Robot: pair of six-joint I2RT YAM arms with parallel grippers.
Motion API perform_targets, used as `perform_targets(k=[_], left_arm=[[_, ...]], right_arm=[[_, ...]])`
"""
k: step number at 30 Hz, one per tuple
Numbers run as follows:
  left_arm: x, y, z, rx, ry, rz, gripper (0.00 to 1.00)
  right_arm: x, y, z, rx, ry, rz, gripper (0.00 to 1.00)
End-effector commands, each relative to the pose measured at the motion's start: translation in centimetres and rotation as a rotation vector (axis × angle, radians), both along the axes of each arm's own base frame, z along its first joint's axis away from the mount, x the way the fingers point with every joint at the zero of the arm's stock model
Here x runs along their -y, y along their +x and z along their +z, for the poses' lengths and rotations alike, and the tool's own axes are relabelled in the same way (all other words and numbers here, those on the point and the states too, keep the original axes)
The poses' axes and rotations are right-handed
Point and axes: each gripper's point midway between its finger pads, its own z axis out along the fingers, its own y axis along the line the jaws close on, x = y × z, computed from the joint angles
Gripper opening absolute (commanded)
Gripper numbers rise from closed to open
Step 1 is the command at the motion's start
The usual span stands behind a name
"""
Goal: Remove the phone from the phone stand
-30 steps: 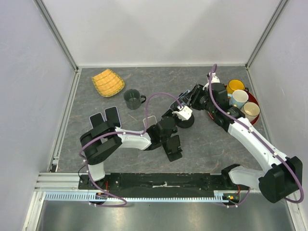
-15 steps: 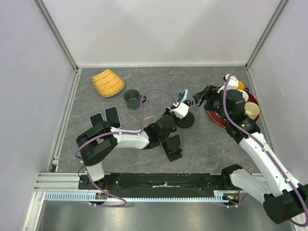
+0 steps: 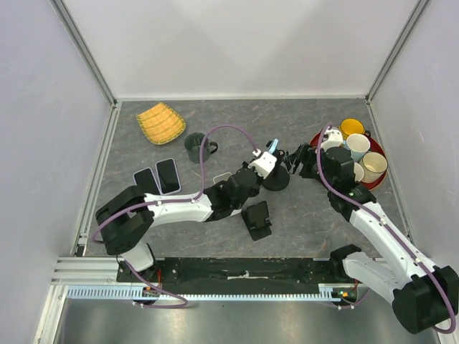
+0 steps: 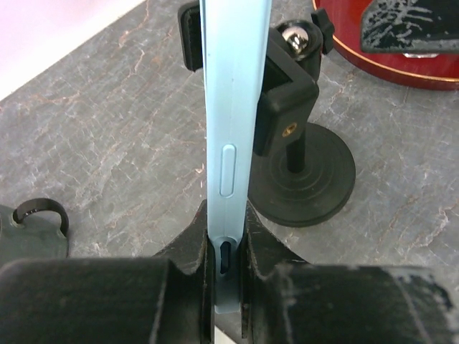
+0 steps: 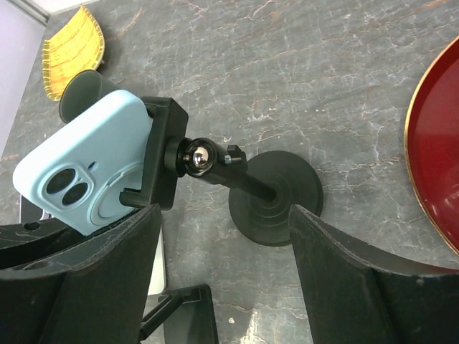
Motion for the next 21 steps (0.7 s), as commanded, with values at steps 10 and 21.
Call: perform_targets(k=[10,21], left_arm=[[-1.7,-1.5,9.0,-0.027,-0.216,0.045,0.02],[-5.2,-2.2,11.3,-0.304,-0.454,0.206,0.02]], right_arm=[[-0.9,-0.6,5.6,0.195,0.019,0.092,0.79],[-4.6,-3.7,8.9,0.353,0.007,0.311,0.82]])
